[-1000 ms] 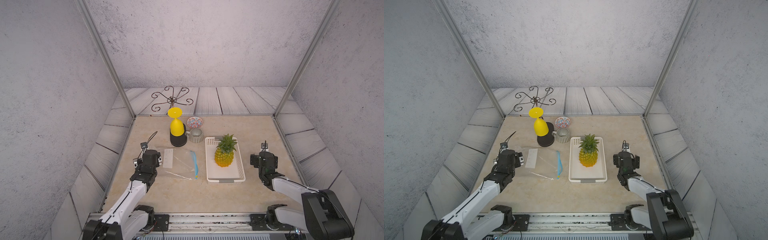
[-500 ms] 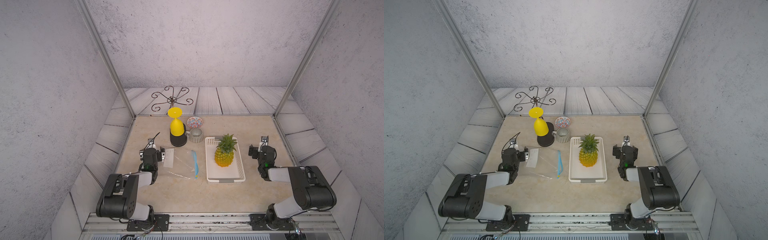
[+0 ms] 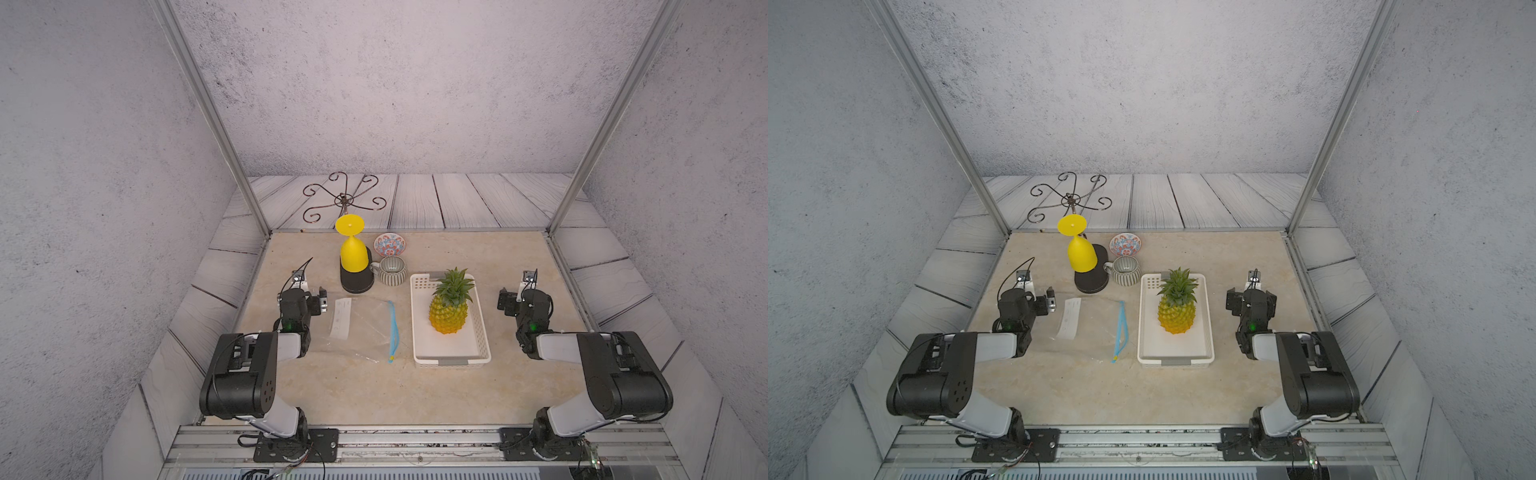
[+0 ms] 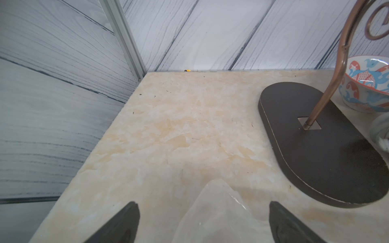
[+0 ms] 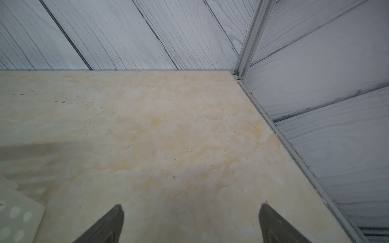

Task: Open the zip-top bag and take out the pineapple
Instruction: Reset both arms

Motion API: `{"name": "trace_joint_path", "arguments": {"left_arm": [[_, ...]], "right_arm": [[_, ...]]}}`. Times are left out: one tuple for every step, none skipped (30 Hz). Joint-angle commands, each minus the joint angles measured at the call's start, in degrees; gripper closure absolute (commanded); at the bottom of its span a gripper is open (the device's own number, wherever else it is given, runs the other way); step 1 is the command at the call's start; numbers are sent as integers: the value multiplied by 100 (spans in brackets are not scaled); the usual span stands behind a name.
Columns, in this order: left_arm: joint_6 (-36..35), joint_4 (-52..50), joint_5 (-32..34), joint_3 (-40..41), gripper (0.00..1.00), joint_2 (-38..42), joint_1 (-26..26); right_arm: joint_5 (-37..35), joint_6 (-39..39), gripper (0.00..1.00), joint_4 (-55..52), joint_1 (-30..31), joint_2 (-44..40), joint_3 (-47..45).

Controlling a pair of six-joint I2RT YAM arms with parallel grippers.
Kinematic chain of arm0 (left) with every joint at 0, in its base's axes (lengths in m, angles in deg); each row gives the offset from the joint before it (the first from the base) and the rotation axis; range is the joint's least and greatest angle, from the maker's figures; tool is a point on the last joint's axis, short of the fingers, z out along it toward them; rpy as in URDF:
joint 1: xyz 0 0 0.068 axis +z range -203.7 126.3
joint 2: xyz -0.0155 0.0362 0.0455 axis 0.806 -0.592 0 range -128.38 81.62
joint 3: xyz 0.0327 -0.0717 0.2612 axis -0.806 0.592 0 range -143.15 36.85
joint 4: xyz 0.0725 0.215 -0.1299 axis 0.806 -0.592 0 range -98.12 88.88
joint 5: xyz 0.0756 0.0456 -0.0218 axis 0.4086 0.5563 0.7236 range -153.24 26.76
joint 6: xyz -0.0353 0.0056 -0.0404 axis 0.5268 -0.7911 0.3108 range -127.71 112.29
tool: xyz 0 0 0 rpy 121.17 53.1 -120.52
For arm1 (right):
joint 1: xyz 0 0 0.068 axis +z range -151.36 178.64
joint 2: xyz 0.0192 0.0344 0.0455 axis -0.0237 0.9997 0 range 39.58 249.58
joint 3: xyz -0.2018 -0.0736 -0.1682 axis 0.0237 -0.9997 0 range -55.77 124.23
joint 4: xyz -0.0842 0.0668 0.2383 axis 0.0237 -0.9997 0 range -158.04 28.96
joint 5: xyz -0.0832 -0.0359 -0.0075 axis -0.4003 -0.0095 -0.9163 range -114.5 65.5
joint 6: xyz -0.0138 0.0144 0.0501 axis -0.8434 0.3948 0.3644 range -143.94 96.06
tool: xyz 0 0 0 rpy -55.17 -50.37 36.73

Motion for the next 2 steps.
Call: {"name": "trace_joint_path", "arguments": {"left_arm": [[48, -153, -99, -74, 3, 53, 27], [43, -117, -96, -59, 3, 46, 25]], "right_arm": [[-60, 75, 1, -74, -21, 54, 45], [-67, 69, 1, -39, -15, 35, 18]]}}
